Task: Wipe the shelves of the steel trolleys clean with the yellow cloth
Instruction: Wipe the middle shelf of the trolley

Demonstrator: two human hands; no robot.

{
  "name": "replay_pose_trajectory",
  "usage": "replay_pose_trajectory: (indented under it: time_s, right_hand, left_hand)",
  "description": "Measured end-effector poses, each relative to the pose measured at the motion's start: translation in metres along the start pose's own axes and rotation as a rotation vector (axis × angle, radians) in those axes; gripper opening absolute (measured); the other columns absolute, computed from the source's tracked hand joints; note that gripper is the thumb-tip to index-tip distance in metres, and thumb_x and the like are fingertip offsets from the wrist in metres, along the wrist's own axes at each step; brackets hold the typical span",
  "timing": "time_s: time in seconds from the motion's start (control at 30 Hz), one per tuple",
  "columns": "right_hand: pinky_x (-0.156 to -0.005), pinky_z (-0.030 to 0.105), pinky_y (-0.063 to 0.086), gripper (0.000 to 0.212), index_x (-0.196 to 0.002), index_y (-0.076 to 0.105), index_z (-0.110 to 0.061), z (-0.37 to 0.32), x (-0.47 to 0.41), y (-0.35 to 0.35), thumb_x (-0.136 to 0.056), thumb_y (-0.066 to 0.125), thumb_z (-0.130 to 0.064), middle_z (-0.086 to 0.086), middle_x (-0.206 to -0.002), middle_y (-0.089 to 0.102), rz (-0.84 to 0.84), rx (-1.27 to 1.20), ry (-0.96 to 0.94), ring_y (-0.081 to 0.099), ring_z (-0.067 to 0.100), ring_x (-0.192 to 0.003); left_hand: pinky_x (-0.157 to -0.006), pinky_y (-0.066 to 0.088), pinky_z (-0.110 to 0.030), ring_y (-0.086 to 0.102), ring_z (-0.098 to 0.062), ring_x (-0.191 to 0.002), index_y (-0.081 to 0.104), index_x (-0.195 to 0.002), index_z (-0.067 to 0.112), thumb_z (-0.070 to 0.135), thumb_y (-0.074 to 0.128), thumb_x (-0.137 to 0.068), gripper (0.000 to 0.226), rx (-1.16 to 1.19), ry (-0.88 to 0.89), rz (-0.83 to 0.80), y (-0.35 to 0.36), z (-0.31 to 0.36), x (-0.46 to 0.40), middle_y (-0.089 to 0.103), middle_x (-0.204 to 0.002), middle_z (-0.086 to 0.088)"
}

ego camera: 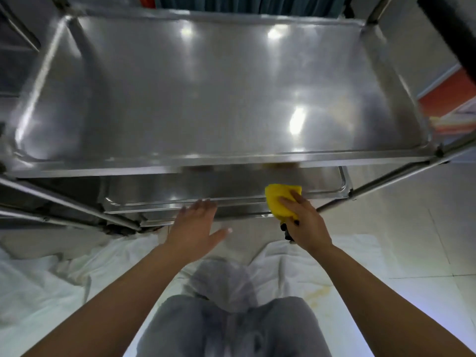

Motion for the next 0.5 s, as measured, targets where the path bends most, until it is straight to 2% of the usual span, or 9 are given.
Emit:
replay_pose_trajectory:
  time_s: [0.1,0.17,0.23,0.27,0.3,0.33,0.37,0.43,0.5]
  right_hand:
    - [-0.093,0.034,0.043,0.053,-0.131,0.057,-0.022,0.045,-0.025,0.044,-0.083,0.060,0.000,0.011,-0.149,0.039,0.039,0.023,-0.028,0.047,0.037,-0.126]
    - [-0.097,0.040,0.043,0.052,-0.129,0.058,-0.018,0.066,-0.042,0.069,-0.081,0.063,0.002,0.015,-0.147,0.040,0.071,0.020,-0.120,0.047,0.041,-0.126]
    - [-0.098,0.047,0.044,0.052,-0.126,0.061,-0.014,0.082,-0.059,0.090,-0.078,0.066,0.005,0.019,-0.144,0.042,0.111,0.021,-0.210,0.046,0.044,-0.126]
    - [-0.098,0.050,0.045,0.051,-0.125,0.062,-0.013,0.090,-0.068,0.099,-0.077,0.067,0.005,0.020,-0.144,0.042,0.129,0.018,-0.229,0.046,0.044,-0.126]
    - [-0.099,0.051,0.045,0.050,-0.124,0.062,-0.012,0.097,-0.076,0.108,-0.077,0.068,0.003,0.020,-0.143,0.043,0.152,0.015,-0.245,0.046,0.046,-0.126]
    - [-0.098,0.052,0.045,0.047,-0.123,0.063,-0.012,0.104,-0.082,0.115,-0.077,0.068,-0.001,0.021,-0.141,0.045,0.190,0.012,-0.258,0.047,0.046,-0.124]
    - [-0.097,0.053,0.046,0.044,-0.121,0.064,-0.011,0.109,-0.087,0.119,-0.078,0.067,-0.007,0.020,-0.139,0.048,0.242,0.005,-0.265,0.049,0.046,-0.122]
    - [-0.096,0.054,0.046,0.041,-0.120,0.065,-0.010,0.117,-0.092,0.126,-0.081,0.059,-0.022,0.019,-0.134,0.054,0.358,0.006,-0.290,0.052,0.044,-0.120]
    - [-0.092,0.051,0.048,0.044,-0.115,0.068,-0.009,0.118,-0.091,0.131,-0.080,0.052,-0.031,0.018,-0.125,0.061,0.485,0.057,-0.336,0.058,0.043,-0.111]
  left_hand:
    - [-0.118,0.002,-0.040,0.004,-0.014,-0.148,0.011,-0.153,0.022,0.067,0.031,-0.091,0.080,-0.013,0.022,0.051,0.053,0.007,-0.056,0.007,-0.162,0.000]
    - [-0.118,-0.001,-0.042,0.002,-0.014,-0.149,0.015,-0.153,0.020,0.069,0.032,-0.090,0.082,-0.050,0.042,0.118,0.083,0.009,-0.093,0.006,-0.162,0.000]
    - [-0.118,0.005,-0.050,0.019,-0.024,-0.147,0.042,-0.142,0.011,0.067,0.043,-0.087,0.079,-0.059,0.105,0.269,0.095,0.014,-0.124,0.028,-0.156,-0.010]
    - [-0.116,0.013,-0.055,0.033,-0.031,-0.141,0.056,-0.128,0.006,0.062,0.051,-0.085,0.071,-0.031,0.149,0.381,0.094,0.016,-0.138,0.044,-0.146,-0.015]
    - [-0.113,0.020,-0.059,0.043,-0.036,-0.133,0.063,-0.117,0.004,0.058,0.054,-0.083,0.064,-0.004,0.175,0.495,0.093,0.016,-0.150,0.055,-0.134,-0.018]
    - [-0.113,0.022,-0.058,0.045,-0.037,-0.130,0.063,-0.114,0.004,0.056,0.052,-0.084,0.061,0.002,0.159,0.579,0.094,0.013,-0.163,0.057,-0.130,-0.017]
    - [-0.115,0.018,-0.056,0.042,-0.035,-0.133,0.060,-0.121,0.005,0.059,0.046,-0.086,0.065,-0.014,0.121,0.609,0.100,0.009,-0.177,0.054,-0.134,-0.016]
    - [-0.117,0.006,-0.051,0.025,-0.029,-0.144,0.046,-0.138,0.009,0.067,0.034,-0.089,0.077,-0.051,0.021,0.630,0.115,-0.001,-0.200,0.039,-0.150,-0.013]
    - [-0.118,0.000,-0.050,0.010,-0.025,-0.148,0.031,-0.147,0.012,0.076,0.018,-0.086,0.089,-0.066,-0.062,0.629,0.130,-0.013,-0.216,0.024,-0.157,-0.011]
Point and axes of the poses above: each hand's wrist, its own x-axis away from the middle knuckle, its own y-axis out of the palm, z = x × y, the point moved 9 cm from there along -x, towards the middle knuckle
